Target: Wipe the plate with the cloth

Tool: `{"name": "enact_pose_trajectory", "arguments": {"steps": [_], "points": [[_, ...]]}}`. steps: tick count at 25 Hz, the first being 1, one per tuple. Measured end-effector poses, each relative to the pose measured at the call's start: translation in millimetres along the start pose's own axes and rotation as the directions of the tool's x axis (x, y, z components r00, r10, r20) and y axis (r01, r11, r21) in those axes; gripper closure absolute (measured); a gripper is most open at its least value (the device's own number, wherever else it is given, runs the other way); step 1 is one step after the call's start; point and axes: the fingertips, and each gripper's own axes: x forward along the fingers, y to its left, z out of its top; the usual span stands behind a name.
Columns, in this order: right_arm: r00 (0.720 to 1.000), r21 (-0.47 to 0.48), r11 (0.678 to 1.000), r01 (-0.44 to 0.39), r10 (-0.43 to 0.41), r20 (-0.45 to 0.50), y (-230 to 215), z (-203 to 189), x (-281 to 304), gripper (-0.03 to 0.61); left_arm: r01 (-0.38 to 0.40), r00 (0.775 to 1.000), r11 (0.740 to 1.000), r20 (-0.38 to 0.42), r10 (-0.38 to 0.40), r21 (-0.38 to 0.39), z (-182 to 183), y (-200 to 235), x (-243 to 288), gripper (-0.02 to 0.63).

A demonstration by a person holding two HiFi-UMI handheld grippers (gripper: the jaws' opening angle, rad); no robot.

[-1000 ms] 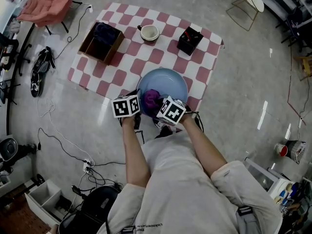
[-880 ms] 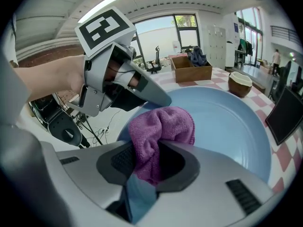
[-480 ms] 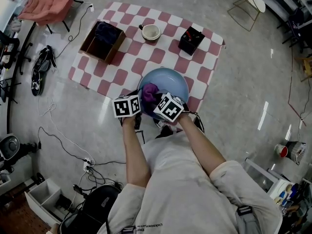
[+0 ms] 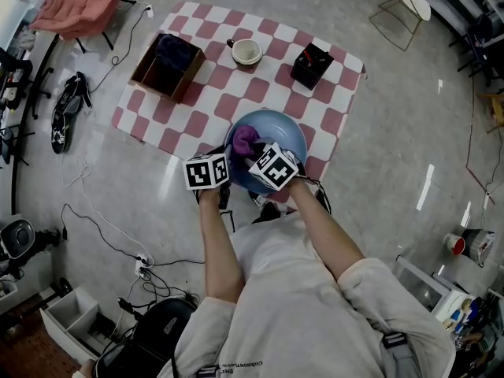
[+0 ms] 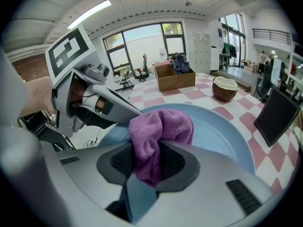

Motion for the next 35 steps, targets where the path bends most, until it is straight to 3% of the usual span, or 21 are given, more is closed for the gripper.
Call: {"name": "enact_pose_trajectory", "arguments": {"steps": [13, 35], "points": [[0.999, 0.022, 0.999, 0.043, -0.043, 0.000, -26, 8, 0, 0.454, 0.009, 1.000, 1.000, -0.010, -0.009, -0.011, 0, -1, -1, 0.584], [0.992, 0.089, 0.991, 0.104, -0.096, -0.087, -63, -26, -16, 0.454, 0.017, 1.000, 0.999, -0.025, -0.017, -0.035, -5, 1, 1, 0.584]]}}
